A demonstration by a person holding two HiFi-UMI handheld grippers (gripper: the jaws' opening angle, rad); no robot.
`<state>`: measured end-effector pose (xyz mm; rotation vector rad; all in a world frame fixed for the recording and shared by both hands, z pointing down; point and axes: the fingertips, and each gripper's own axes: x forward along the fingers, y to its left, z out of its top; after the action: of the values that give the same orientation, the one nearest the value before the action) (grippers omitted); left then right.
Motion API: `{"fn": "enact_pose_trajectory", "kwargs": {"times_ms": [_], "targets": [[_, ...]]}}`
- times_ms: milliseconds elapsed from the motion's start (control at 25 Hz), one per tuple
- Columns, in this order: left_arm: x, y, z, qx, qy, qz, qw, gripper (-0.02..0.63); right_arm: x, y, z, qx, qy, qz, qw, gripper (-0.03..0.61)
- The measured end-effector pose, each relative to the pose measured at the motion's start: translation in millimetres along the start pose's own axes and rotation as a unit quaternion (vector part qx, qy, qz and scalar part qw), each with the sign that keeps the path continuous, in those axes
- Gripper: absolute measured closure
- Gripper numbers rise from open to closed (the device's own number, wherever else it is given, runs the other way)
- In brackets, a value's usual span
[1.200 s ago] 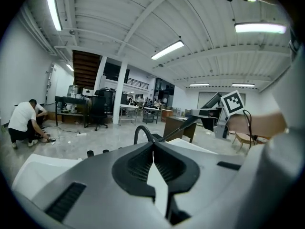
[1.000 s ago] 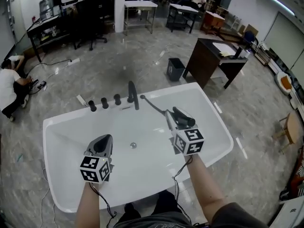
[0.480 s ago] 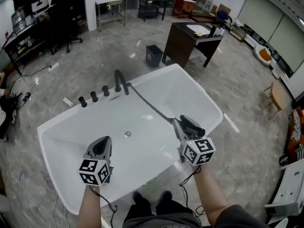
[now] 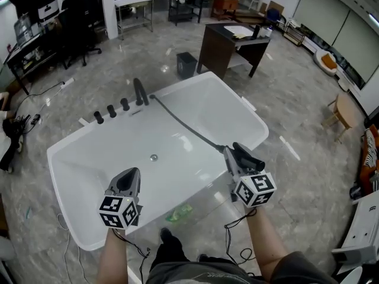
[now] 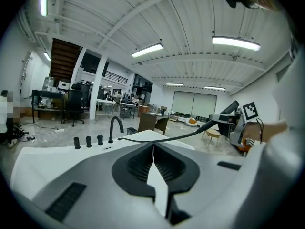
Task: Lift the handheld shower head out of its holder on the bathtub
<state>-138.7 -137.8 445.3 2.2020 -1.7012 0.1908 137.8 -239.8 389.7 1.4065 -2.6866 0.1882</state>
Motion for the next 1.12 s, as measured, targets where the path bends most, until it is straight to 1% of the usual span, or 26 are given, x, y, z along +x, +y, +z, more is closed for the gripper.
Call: {"fn": "enact_pose_trajectory", "kwargs": {"times_ms": [120,280,400,520,680,840,960,1120], "targets": [[-21.9,-44.0,-4.4,0.001,-0.008,0.009,0.9999,0.598,-45.3,-11.7,8.1,-0.002,-0.012,0.011,1.0,0.449],[-54.3,-118.3,-14.5,0.003,-0.017,0.017,0.9997,0.598,-115.0,-31.3,13.6,-0.009,-0.021,0.027,0.999,0.449],[-77.2,-165.8,-27.1,0.005,-0.022,0.02,0.9995,0.598,-161.9,-40.1,6.4,-0.013,-0.021,0.038,0.999,0.449],[-101.9,-201.1,-44.5,0.002,-0.024,0.025,0.9994,0.598,-204.8,-42.7,-7.8,-0.014,-0.016,0.045,0.999,0.449],[-129.2,-239.0,-66.6,0.002,-0.019,0.025,0.9995,0.598,-257.1,-49.7,-27.1,0.001,-0.008,0.04,0.999,0.449],[-147.8,-267.3,-81.9,0.001,-0.014,0.024,0.9996,0.598,-299.2,-55.7,-44.7,0.014,0.005,0.034,0.999,0.449],[-157.0,-281.9,-88.3,0.0,-0.013,0.023,0.9996,0.598,-313.7,-52.3,-53.5,0.012,0.011,0.041,0.999,0.449],[-164.7,-291.6,-93.8,-0.003,-0.014,0.024,0.9996,0.598,-314.1,-38.0,-61.1,-0.001,0.02,0.054,0.998,0.449]]}}
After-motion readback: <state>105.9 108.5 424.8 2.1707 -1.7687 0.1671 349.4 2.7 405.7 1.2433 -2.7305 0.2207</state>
